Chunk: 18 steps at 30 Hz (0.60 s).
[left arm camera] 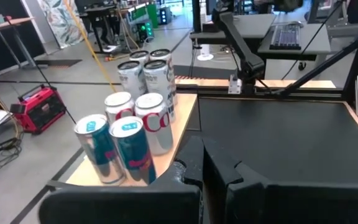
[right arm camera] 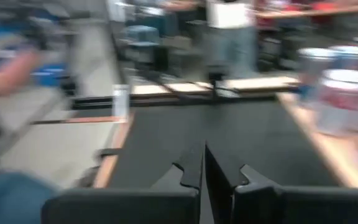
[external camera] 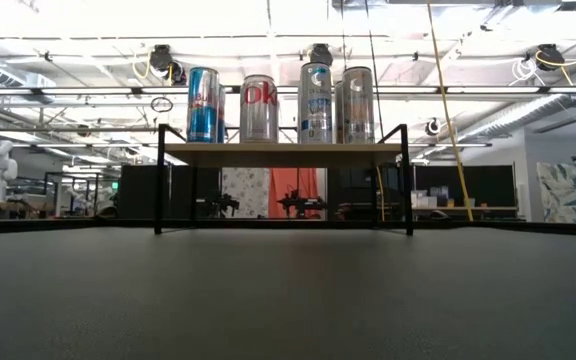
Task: Place canned beverage on shelf
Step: Return to Home Position
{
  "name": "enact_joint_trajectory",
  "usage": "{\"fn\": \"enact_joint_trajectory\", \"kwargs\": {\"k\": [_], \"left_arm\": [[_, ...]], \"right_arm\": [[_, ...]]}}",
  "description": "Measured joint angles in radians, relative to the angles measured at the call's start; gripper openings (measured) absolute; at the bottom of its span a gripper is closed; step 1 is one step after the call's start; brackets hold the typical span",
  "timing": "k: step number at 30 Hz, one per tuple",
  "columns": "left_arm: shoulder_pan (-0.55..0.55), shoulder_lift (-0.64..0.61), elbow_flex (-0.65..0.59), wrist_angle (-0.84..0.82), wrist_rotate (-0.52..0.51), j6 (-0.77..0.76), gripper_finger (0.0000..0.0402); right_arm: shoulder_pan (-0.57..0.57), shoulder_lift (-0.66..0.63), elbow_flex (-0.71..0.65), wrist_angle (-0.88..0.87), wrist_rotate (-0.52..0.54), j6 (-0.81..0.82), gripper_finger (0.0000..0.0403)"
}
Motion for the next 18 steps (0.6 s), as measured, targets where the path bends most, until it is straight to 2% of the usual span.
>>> {"fn": "enact_joint_trajectory", "kwargs": {"k": [5, 8, 15, 18], "left_arm": [[0.000, -0.046, -0.168, 0.136, 0.005, 0.001, 0.0000], [0.000, -0.065, -0.258, 0.216, 0.006, 0.001, 0.0000], [0.000, -0.096, -0.412, 0.290, 0.006, 0.001, 0.0000], [0.000, -0.126, -0.491, 0.359, 0.011, 0.000, 0.0000]], "right_arm": [[0.000, -0.122, -0.255, 0.350, -0.272, -0.179, 0.0000], [0.000, -0.177, -0.364, 0.467, -0.387, -0.225, 0.0000], [0.000, -0.235, -0.527, 0.521, -0.410, -0.184, 0.0000], [0.000, -0.248, -0.613, 0.608, -0.432, -0.203, 0.0000]]}}
